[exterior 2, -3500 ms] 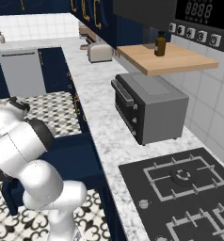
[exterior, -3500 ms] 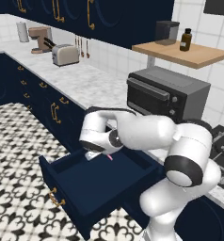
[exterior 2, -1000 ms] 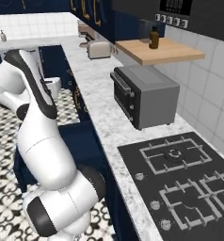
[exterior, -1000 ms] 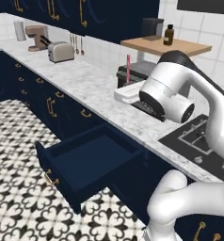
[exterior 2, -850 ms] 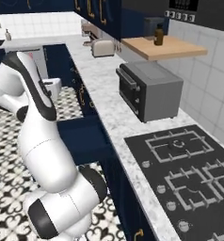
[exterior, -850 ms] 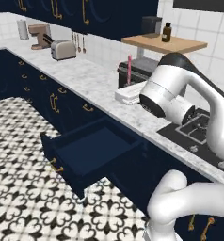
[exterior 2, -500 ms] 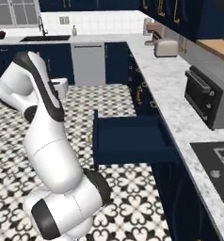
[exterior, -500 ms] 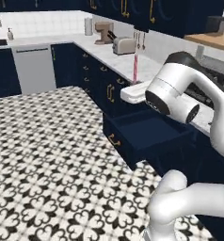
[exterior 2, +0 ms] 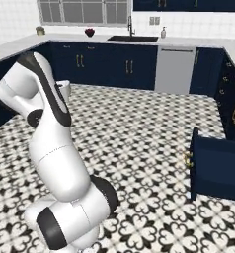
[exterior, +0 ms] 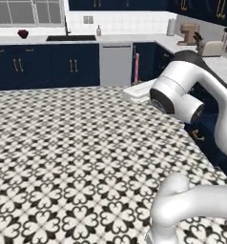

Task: Take a straw from the drawer in front and place it inside the glass cup on the dining counter.

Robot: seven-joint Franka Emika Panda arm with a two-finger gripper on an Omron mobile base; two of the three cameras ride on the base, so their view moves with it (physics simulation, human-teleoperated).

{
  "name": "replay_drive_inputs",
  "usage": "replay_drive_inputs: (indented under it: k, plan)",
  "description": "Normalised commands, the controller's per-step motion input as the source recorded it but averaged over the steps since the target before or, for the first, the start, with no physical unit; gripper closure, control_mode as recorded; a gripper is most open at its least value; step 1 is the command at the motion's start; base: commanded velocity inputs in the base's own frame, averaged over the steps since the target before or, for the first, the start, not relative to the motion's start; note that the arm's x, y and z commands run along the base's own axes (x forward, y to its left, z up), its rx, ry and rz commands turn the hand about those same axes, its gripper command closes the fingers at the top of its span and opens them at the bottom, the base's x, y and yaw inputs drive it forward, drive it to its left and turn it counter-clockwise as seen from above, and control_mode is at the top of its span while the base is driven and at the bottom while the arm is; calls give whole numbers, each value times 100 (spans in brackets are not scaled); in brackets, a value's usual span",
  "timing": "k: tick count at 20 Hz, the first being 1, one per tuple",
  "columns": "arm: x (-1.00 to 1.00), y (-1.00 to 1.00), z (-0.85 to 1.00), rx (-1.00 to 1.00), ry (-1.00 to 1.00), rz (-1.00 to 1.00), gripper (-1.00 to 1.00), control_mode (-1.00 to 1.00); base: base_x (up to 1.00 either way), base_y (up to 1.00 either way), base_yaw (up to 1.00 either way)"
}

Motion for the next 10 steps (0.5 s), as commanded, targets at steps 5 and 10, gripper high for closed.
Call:
replay_drive_inputs:
  k: [5, 10]
  plan:
    - [0, 0, 0, 0, 0, 0, 100, 100, 27, 100, 12]
    - [0, 0, 0, 0, 0, 0, 100, 100, 16, 100, 0]
